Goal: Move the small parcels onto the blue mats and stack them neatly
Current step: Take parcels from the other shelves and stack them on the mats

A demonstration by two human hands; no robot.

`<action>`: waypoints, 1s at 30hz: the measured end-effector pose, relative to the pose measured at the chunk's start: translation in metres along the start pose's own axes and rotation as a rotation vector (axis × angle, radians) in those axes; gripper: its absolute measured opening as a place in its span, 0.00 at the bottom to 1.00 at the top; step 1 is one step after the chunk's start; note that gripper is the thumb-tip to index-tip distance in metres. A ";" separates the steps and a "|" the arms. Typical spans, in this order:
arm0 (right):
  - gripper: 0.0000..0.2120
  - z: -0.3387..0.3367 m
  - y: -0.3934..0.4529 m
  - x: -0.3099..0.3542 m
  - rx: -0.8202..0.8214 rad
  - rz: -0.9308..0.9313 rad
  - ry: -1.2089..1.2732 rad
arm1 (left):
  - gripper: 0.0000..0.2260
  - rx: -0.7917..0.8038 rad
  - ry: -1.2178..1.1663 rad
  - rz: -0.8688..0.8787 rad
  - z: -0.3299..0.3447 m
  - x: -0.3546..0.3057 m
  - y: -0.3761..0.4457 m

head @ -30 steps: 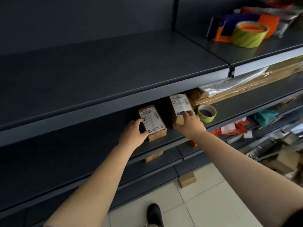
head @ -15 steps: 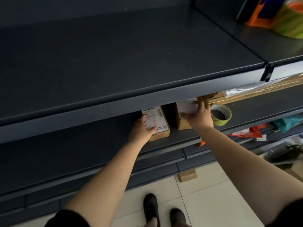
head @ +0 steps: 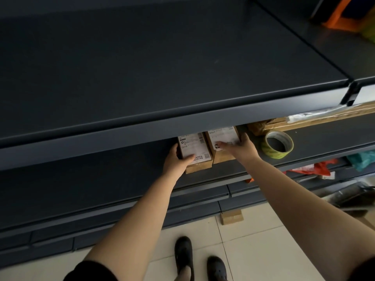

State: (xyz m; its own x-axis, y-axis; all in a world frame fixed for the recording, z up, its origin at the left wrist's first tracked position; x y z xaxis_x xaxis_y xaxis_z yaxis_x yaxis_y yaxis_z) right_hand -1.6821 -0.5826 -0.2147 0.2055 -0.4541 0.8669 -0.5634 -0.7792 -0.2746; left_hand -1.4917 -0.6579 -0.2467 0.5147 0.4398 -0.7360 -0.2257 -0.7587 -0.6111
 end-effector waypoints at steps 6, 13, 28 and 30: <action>0.23 0.004 -0.008 -0.012 0.025 0.018 0.268 | 0.31 0.002 -0.125 0.009 -0.003 0.005 -0.002; 0.23 0.018 -0.022 -0.020 0.076 0.026 0.289 | 0.32 0.001 -0.221 -0.003 -0.018 0.017 -0.016; 0.27 0.061 -0.086 0.046 0.366 -0.174 0.337 | 0.30 -0.181 -0.347 0.012 -0.090 0.052 -0.102; 0.29 0.066 -0.093 0.052 0.399 -0.193 0.342 | 0.31 -0.223 -0.361 0.012 -0.098 0.057 -0.114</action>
State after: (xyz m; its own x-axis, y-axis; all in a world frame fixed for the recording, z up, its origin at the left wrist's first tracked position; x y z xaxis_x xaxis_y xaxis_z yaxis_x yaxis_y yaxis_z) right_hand -1.5661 -0.5623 -0.1710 -0.0340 -0.1724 0.9844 -0.1812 -0.9676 -0.1757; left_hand -1.3553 -0.5939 -0.1903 0.1813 0.5402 -0.8218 -0.0247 -0.8329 -0.5529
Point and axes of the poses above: each hand's wrist, its own y-axis towards the middle knuckle, its own z-axis out of the palm, x = y × z, the point moved 4 cm from there along y, towards the middle knuckle, and after that the axes turned 10 degrees about -z, right-handed, at the moved point
